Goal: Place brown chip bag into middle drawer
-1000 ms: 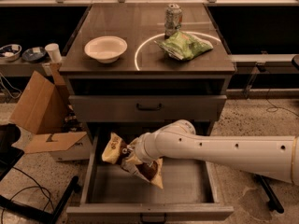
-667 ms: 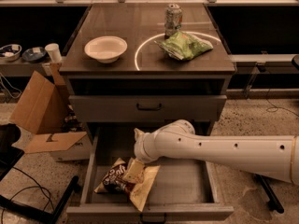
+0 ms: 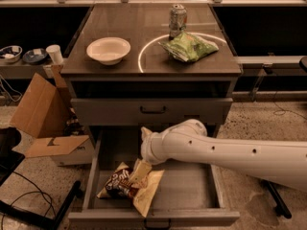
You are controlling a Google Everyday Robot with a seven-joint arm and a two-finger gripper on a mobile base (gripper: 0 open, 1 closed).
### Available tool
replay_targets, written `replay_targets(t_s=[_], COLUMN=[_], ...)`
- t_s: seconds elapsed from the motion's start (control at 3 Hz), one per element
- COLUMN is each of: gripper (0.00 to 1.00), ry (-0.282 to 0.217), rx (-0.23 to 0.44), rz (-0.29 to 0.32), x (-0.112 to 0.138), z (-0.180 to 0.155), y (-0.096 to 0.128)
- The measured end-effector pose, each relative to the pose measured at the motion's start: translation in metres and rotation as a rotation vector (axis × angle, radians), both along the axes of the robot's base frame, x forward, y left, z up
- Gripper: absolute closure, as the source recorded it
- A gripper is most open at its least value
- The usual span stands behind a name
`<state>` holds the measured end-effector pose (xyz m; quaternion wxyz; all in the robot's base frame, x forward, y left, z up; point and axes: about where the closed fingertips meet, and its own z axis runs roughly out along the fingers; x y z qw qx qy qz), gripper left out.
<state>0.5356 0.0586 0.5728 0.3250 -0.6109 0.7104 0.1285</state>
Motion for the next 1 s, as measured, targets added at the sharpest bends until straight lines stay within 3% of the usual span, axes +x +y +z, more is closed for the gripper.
replay_targets(t_s=[0.33,0.67,1.0], gripper=[0.00,0.00,0.00], ry=[-0.021,-0.065,-0.145], rx=[-0.020,-0.070,-0.122], rz=[-0.036,-0.101,-0.210], x=[-0.030,-0.079,-0.114], z=[0.047,0.102,0.143], y=[-0.016,-0.037,-0.057])
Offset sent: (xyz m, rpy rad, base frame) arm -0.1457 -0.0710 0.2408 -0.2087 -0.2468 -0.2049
